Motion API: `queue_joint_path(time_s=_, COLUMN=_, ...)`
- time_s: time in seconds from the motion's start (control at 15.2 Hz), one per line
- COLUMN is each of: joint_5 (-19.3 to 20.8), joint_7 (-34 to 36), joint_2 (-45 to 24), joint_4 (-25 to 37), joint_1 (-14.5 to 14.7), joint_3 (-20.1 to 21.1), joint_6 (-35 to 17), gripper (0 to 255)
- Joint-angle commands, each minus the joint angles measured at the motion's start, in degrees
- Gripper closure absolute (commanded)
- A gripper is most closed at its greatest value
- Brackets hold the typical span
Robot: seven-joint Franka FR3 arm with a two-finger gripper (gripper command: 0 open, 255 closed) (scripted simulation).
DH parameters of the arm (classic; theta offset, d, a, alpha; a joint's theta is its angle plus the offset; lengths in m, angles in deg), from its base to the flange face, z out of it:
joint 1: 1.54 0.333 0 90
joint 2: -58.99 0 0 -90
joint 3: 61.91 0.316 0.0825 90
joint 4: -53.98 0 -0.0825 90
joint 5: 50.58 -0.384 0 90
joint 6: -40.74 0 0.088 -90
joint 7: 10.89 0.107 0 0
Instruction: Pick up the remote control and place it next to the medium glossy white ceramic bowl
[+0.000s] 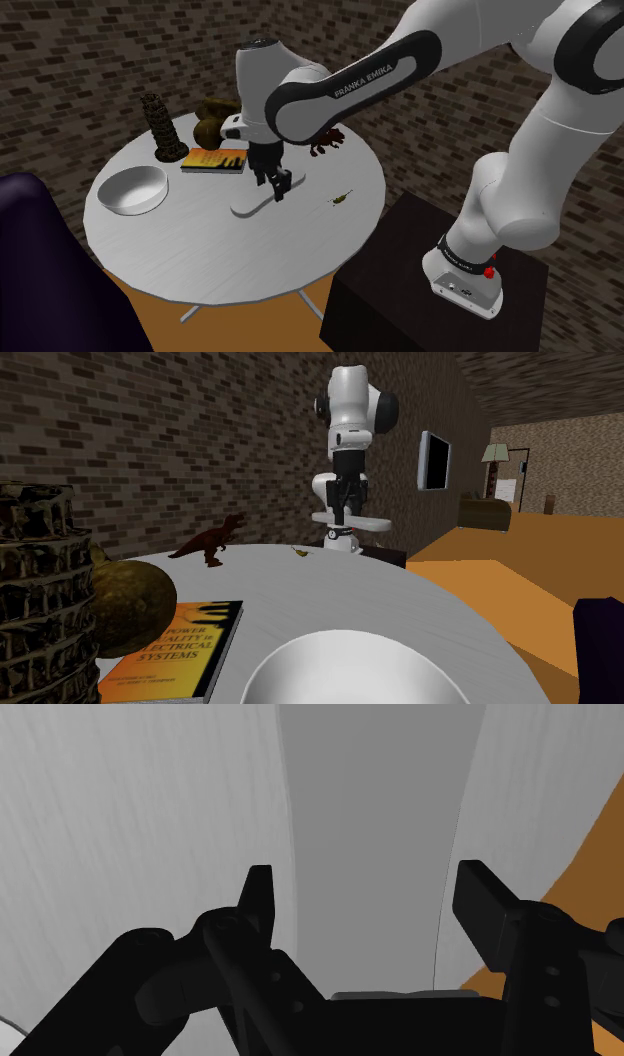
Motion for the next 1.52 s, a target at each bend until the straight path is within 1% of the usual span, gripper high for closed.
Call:
queue_joint_path(time_s=0.0, joint_5=0.63, joint_7=1.01, joint_2=-4.2, joint_4=5.41, joint_1=0.36, joint_3=0.31, joint_6=1.2, gripper=255)
queue_joint_path(time_s=0.4, joint_5=2.62, joint_7=3.52, joint_2=-17.75, joint_4=24.16, joint_1=1.97, joint_3=0.69, joint_6=6.48, gripper=255)
queue_joint_path(time_s=0.79, joint_5=4.33, joint_7=5.09, joint_2=-33.11, joint_4=48.0, joint_1=4.34, joint_3=0.5, joint_6=15.03, gripper=255)
queue_joint_path(time_s=1.45, joint_5=4.54, joint_7=5.18, joint_2=-34.79, joint_4=42.97, joint_1=4.26, joint_3=0.32, joint_6=8.33, gripper=255)
